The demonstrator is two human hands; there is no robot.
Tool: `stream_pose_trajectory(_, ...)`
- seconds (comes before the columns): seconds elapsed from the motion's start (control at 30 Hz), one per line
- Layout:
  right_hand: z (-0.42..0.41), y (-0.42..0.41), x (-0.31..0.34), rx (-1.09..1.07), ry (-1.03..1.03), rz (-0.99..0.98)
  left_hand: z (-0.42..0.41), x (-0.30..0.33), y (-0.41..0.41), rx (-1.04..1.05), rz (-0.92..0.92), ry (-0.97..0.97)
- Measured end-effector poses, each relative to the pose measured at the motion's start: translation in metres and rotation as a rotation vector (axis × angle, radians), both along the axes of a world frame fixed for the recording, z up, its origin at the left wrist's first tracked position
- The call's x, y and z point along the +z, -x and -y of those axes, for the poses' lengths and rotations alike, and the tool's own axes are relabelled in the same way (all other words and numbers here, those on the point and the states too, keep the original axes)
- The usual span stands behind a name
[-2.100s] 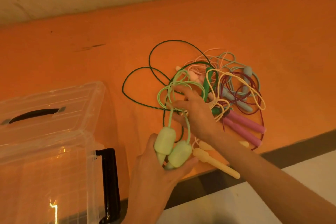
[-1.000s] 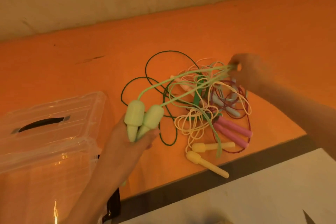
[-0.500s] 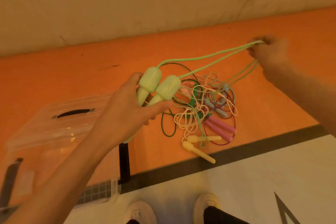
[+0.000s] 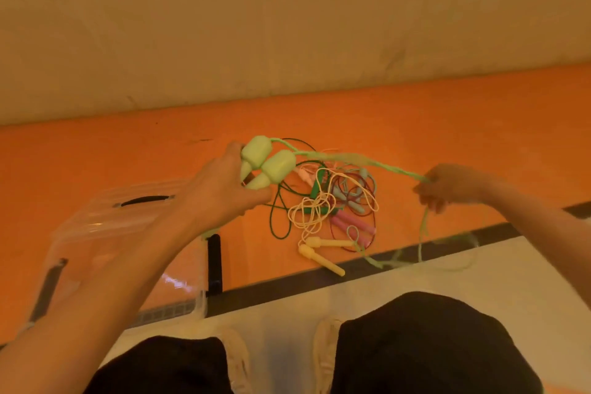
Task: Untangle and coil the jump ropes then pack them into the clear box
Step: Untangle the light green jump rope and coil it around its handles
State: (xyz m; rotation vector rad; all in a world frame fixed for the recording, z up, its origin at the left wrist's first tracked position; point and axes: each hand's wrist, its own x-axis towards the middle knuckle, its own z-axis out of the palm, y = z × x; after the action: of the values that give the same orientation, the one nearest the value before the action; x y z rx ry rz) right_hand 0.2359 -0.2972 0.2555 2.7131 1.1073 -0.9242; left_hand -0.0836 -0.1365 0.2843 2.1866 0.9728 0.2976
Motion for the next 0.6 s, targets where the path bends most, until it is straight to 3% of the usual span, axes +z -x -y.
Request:
stream_pose_trajectory(0.07, 0.010, -0.016, 0.018, -0.087, -0.230, 0.176, 0.007, 0.007, 0.000, -0.063, -0.036, -0.078)
stream_pose_trajectory(0.17, 0.021, -0.040, 0.055, 0.015, -0.608, 0.753, 0.024, 0.016, -0.011, -0.114, -0.035, -0.099)
stream_pose_trajectory(0.23, 0.028, -0.037, 0.067, 0.017, -0.744, 0.874, 0.036, 0.017, -0.019, -0.114, -0.018, -0.114)
stream_pose_trajectory(0.27, 0.033, -0.033, 0.067, 0.048, -0.673, 0.826, 0.041, 0.018, -0.022, -0.111, -0.023, -0.122)
stream_pose_trajectory(0.3, 0.035, -0.028, 0.063, 0.097, -0.448, 0.703, 0.044, 0.017, -0.024, -0.113, -0.024, -0.134)
stream_pose_trajectory(0.37, 0.038, -0.010, 0.046, 0.160, 0.172, 0.447, 0.050, 0.015, -0.027, -0.108, -0.028, -0.144)
stream_pose_trajectory(0.43, 0.039, 0.011, 0.033, 0.175, 0.421, 0.366, 0.056, 0.013, -0.029, -0.122, -0.059, -0.150)
stream_pose_trajectory(0.53, 0.027, 0.026, 0.022, 0.207, 0.163, 0.325, 0.063, 0.012, -0.034, -0.133, -0.100, -0.125)
stream_pose_trajectory(0.6, 0.009, 0.042, 0.029, 0.229, -0.097, 0.157, 0.067, 0.010, -0.036, -0.130, -0.125, -0.114)
